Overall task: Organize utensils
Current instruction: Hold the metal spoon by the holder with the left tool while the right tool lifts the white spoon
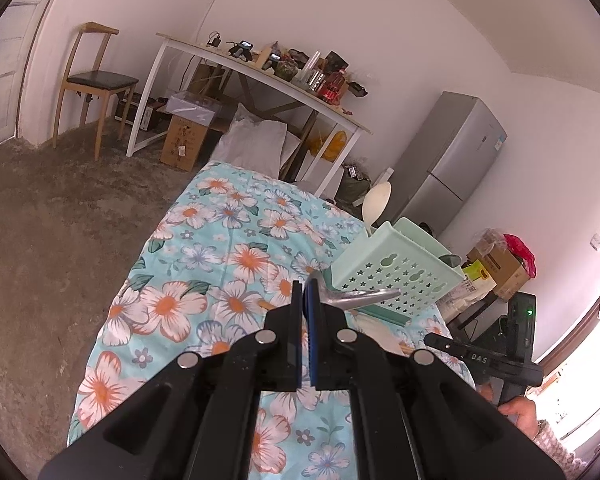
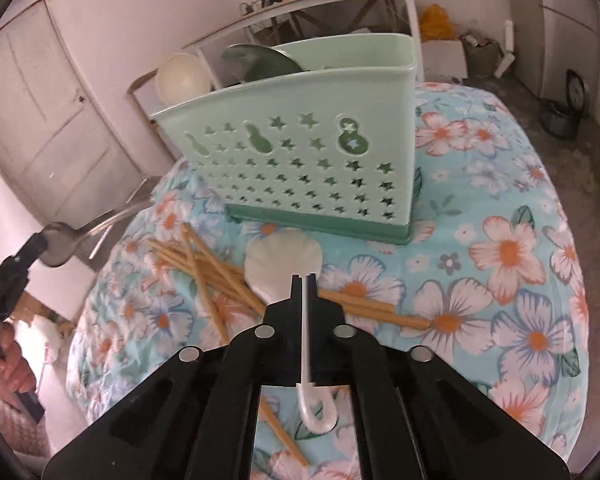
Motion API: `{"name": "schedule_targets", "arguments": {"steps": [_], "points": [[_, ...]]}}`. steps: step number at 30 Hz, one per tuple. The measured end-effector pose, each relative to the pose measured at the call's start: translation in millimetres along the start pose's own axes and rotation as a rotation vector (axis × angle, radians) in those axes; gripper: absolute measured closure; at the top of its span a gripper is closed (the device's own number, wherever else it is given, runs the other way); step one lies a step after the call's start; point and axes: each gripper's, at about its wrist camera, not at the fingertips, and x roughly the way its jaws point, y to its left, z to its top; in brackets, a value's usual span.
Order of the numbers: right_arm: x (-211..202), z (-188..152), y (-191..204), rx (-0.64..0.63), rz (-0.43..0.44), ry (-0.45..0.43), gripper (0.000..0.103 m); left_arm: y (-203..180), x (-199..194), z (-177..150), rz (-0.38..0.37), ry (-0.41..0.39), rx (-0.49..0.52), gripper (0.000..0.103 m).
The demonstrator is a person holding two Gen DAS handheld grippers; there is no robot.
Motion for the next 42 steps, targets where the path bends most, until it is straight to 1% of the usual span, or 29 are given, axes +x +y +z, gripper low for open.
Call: {"name": "schedule_targets", "arguments": {"steps": [2, 4, 5, 6, 9, 10, 11, 12, 13, 14, 17, 19, 22, 23, 24, 25, 26, 27, 31, 33, 34, 35, 36, 37, 38, 39, 40, 41, 42], "points": [[0.2, -0.2, 8.0, -0.033, -0.021, 0.005, 0.065, 0.7, 0.9, 0.8, 0.000, 0.004, -0.007, 0.102], [10.3, -2.6, 22.1, -0.100, -0.051, 0.013, 0.053, 1.7, 1.6, 0.6, 0.000, 0.010, -0.015, 0.101], [16.3, -3.9, 29.3, -0.144, -0.066, 0.029, 0.050, 1.8, 1.7, 0.9, 0.001, 0.012, -0.017, 0.101], [22.7, -5.0, 34.3, -0.170, -0.079, 0.042, 0.049, 2.8, 2.1, 0.6, 0.001, 0.012, -0.017, 0.101], [48.5, -9.8, 48.1, -0.270, -0.179, 0.105, 0.049, 4.0, 1.5, 2.8, 0.001, 0.008, -0.019, 0.101], [56.0, -11.7, 50.6, -0.295, -0.206, 0.122, 0.051, 5.3, 1.7, 2.3, 0.001, 0.007, -0.018, 0.101], [58.5, -12.9, 53.0, -0.313, -0.227, 0.115, 0.055, 5.9, 1.7, 2.3, 0.002, 0.007, -0.017, 0.101], [57.7, -12.8, 54.4, -0.315, -0.215, 0.111, 0.060, 6.1, 1.3, 2.8, 0.004, 0.006, -0.016, 0.101], [56.9, -12.1, 55.0, -0.309, -0.203, 0.112, 0.072, 6.7, 1.5, 3.1, 0.005, 0.007, -0.016, 0.101], [55.3, -10.7, 55.0, -0.295, -0.190, 0.110, 0.077, 7.7, 1.5, 3.0, 0.004, 0.007, -0.016, 0.101], [52.6, -7.7, 51.8, -0.259, -0.164, 0.102, 0.078, 9.2, 1.7, 2.0, 0.001, 0.010, -0.020, 0.101], [48.2, -5.6, 44.6, -0.210, -0.127, 0.100, 0.080, 9.5, 1.9, 0.1, 0.001, 0.013, -0.017, 0.101], [38.5, -0.9, 30.0, -0.116, -0.047, 0.085, 0.081, 9.6, 1.9, -0.7, 0.003, 0.017, -0.018, 0.101], [34.7, 1.3, 24.2, -0.081, -0.015, 0.079, 0.086, 9.6, 1.6, -0.5, 0.002, 0.015, -0.020, 0.101], [31.0, 2.5, 18.8, -0.046, 0.016, 0.077, 0.093, 9.2, 1.6, -0.9, 0.001, 0.013, -0.019, 0.101], [25.8, 3.7, 10.1, 0.012, 0.065, 0.075, 0.097, 8.5, 1.1, -0.9, 0.000, 0.011, -0.018, 0.101], [22.5, 3.9, 4.8, 0.045, 0.091, 0.073, 0.097, 7.9, 0.5, -0.9, 0.000, 0.009, -0.016, 0.101], [17.1, 2.6, -3.5, 0.091, 0.124, 0.070, 0.097, 6.8, -0.1, -1.3, 0.001, 0.007, -0.011, 0.101], [0.3, -11.9, -23.3, 0.188, 0.178, 0.081, 0.097, 5.3, -0.9, -2.4, 0.004, 0.006, -0.006, 0.101], [-7.9, -25.5, -32.3, 0.236, 0.203, 0.107, 0.097, 4.7, -1.1, -2.4, 0.006, 0.008, -0.008, 0.101], [-10.0, -33.9, -35.3, 0.249, 0.195, 0.134, 0.097, 4.8, -1.0, -2.8, 0.008, 0.009, -0.009, 0.101], [-13.1, -41.6, -34.8, 0.250, 0.180, 0.153, 0.093, 4.7, -0.8, -3.2, 0.008, 0.011, -0.008, 0.101], [-16.4, -49.9, -35.6, 0.245, 0.156, 0.168, 0.091, 4.4, -1.1, -3.4, 0.009, 0.012, -0.007, 0.101], [-18.8, -55.5, -35.1, 0.236, 0.147, 0.180, 0.086, 3.7, -0.5, -3.7, 0.011, 0.014, -0.005, 0.101], [-22.0, -62.1, -34.5, 0.220, 0.132, 0.196, 0.077, 2.7, 0.2, -3.7, 0.011, 0.017, -0.002, 0.101], [-25.7, -67.4, -33.5, 0.202, 0.117, 0.206, 0.071, 1.8, 0.0, -3.7, 0.011, 0.018, 0.000, 0.101], [-28.0, -69.3, -32.4, 0.188, 0.112, 0.210, 0.059, 0.4, 0.5, -3.5, 0.010, 0.019, 0.005, 0.101], [-32.2, -70.8, -31.4, 0.166, 0.105, 0.211, 0.053, -0.7, 0.7, -3.3, 0.010, 0.020, 0.009, 0.101], [-36.6, -70.9, -31.2, 0.146, 0.089, 0.205, 0.052, -2.3, 1.4, -2.8, 0.009, 0.021, 0.013, 0.101]]}}
